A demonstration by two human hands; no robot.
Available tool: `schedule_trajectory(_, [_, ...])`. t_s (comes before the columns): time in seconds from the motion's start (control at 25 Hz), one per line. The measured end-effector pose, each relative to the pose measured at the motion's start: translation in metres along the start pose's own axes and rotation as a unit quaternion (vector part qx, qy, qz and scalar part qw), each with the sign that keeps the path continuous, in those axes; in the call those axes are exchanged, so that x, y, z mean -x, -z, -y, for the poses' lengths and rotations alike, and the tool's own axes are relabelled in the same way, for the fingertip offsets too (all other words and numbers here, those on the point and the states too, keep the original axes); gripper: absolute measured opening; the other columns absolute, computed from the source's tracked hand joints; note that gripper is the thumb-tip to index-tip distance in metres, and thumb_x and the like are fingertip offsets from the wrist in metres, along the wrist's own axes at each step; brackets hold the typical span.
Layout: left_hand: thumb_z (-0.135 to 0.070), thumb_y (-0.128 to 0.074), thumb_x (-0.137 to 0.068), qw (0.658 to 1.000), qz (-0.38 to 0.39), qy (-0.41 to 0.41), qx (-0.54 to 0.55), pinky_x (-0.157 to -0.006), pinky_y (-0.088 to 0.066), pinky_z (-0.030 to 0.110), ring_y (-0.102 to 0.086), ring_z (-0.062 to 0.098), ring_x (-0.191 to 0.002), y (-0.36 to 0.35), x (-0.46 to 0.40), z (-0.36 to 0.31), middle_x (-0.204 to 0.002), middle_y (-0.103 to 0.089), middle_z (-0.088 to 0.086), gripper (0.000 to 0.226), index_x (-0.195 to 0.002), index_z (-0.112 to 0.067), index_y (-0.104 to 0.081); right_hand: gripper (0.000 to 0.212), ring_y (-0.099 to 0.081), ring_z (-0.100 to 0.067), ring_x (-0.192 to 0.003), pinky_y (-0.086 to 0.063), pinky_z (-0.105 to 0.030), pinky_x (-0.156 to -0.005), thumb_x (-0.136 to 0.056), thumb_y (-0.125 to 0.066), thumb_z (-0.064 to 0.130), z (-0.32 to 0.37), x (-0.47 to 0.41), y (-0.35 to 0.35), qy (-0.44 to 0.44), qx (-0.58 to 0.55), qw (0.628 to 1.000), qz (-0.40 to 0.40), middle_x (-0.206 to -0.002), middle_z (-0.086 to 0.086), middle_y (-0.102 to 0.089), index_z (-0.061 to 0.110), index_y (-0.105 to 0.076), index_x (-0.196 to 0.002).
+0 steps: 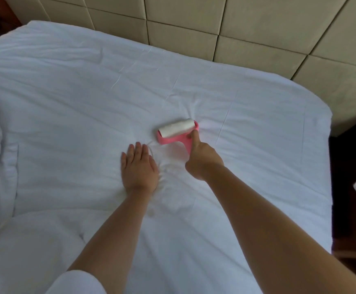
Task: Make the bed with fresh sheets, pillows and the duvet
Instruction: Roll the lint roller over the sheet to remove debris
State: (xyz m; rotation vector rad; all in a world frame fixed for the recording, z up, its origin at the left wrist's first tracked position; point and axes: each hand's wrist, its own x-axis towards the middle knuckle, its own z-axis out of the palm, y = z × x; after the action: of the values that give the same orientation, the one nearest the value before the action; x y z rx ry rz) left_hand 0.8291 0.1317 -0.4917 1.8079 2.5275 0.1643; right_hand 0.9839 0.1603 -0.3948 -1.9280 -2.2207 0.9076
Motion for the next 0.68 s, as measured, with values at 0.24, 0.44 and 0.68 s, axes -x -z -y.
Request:
schedule_trajectory(0.24, [-0.031, -0.011, -0.098, 0.997, 0.056, -0.03, -0.038, -0.117, -0.004, 0.039, -0.01, 0.015, -0.147, 0.016, 0.067, -0.011, -0.158, -0.019, -0.004, 0.055, -0.151, -0.02, -0.022, 0.081, -0.048, -0.024, -0.078, -0.04, -0.033, -0.066, -0.08, -0.043, -0.001, -0.026, 0.072, -0.01, -0.009, -0.006, 1.0, 0.0, -0.072, 0.002, -0.039, 0.023, -0.007, -0.148])
schedule_trajectory(0.44, [-0.028, -0.015, -0.099, 0.998, 0.055, -0.023, -0.016, -0.117, -0.005, 0.038, -0.014, 0.018, -0.146, 0.018, 0.109, -0.022, -0.157, -0.023, 0.002, 0.054, -0.15, -0.011, -0.025, 0.083, -0.048, -0.024, -0.081, -0.039, -0.032, -0.066, -0.079, -0.044, 0.0, -0.044, 0.113, -0.008, -0.021, -0.013, 1.0, 0.004, -0.087, -0.004, -0.047, 0.022, -0.006, -0.149])
schedule_trajectory(0.68, [-0.026, -0.012, -0.096, 0.999, 0.038, -0.02, 0.014, -0.117, -0.004, 0.038, -0.015, 0.021, -0.146, 0.016, 0.131, -0.032, -0.157, -0.021, 0.009, 0.059, -0.15, -0.006, -0.023, 0.081, -0.049, -0.024, -0.071, -0.035, -0.03, -0.055, -0.076, -0.042, -0.001, -0.06, 0.151, -0.016, -0.02, -0.006, 1.0, -0.002, -0.075, -0.003, -0.046, 0.021, -0.009, -0.147])
